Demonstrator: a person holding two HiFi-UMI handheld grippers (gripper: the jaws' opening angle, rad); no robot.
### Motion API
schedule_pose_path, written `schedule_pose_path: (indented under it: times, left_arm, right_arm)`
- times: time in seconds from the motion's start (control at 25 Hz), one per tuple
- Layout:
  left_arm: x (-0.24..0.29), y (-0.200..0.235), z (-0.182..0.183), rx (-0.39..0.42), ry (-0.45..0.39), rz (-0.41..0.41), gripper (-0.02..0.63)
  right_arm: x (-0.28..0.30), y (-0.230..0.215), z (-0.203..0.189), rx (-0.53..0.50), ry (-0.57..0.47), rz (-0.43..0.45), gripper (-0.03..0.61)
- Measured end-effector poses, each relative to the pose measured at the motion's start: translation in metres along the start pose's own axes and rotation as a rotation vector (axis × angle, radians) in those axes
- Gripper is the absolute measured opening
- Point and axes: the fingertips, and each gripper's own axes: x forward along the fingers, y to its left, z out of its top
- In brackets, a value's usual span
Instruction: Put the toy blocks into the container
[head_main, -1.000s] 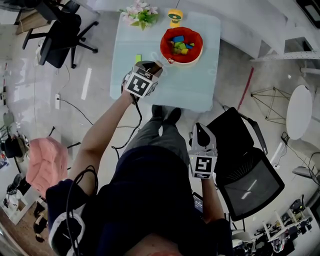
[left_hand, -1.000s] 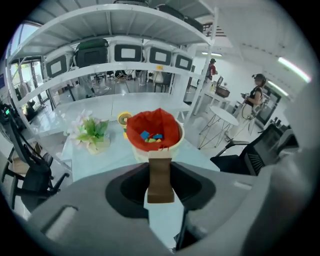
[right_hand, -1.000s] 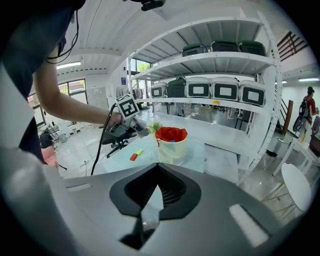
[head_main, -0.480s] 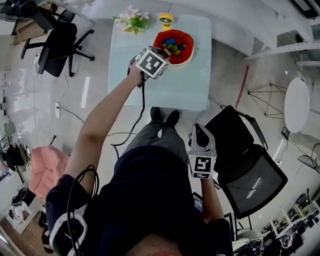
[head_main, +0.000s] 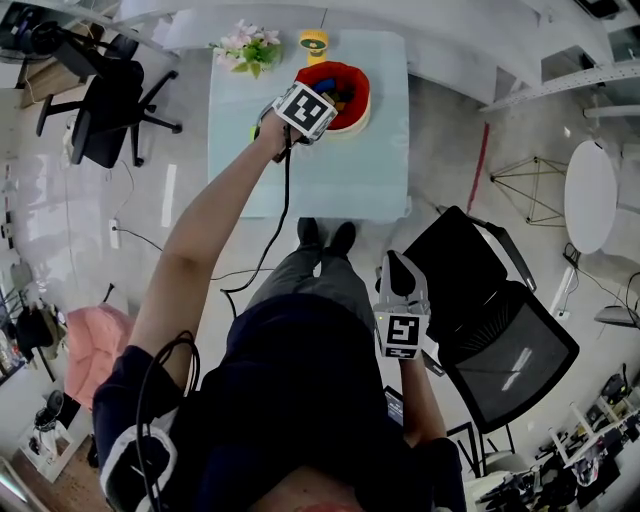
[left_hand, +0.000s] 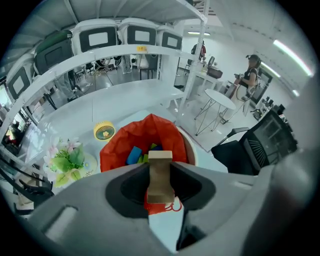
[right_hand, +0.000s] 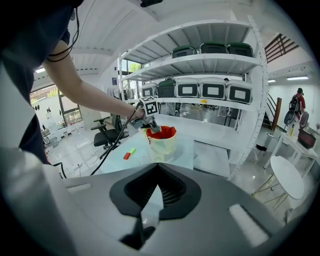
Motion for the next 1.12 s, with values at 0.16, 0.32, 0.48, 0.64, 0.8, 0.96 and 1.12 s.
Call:
schedule_pose_path:
  times: [0.16, 0.32, 0.48, 0.64, 0.8, 0.96, 1.12]
  left_arm:
    - [0.006, 0.002, 0.004, 0.009, 0.009, 0.011, 0.135]
    - [0.007, 0.005, 0.007, 0.012, 0.014, 0.024, 0.135]
    - [0.013, 0.002, 0.005, 0.01, 0.028, 0.006, 0.137]
    - [0.016, 0.004, 0.008, 0.006, 0.013, 0.009, 0.149]
    - [0.012, 0.004, 0.018, 0.02, -0.042, 0.023, 0.247]
    - [0.009, 0.003, 0.022, 0.048, -0.082, 0.031, 0.278]
    - [-0.003, 0.006, 0.028, 0.081, -0.11, 0.072, 0.288]
  right_arm:
    - [0.001, -0.003, 0.001, 0.003, -0.001, -0.003, 0.0]
    - [0.0, -0.004, 0.0, 0.006, -0.001, -0.003, 0.0]
    - [0.0, -0.006, -0.001, 0.006, 0.003, -0.003, 0.0]
    - [0.0, -0.008, -0.003, 0.01, 0.007, -0.005, 0.0]
    - [0.001, -0.009, -0.005, 0.012, 0.009, -0.005, 0.0]
    - [0.002, -0.008, -0.006, 0.012, 0.012, -0.001, 0.0]
    - [0.005, -0.008, -0.006, 0.008, 0.017, 0.004, 0.0]
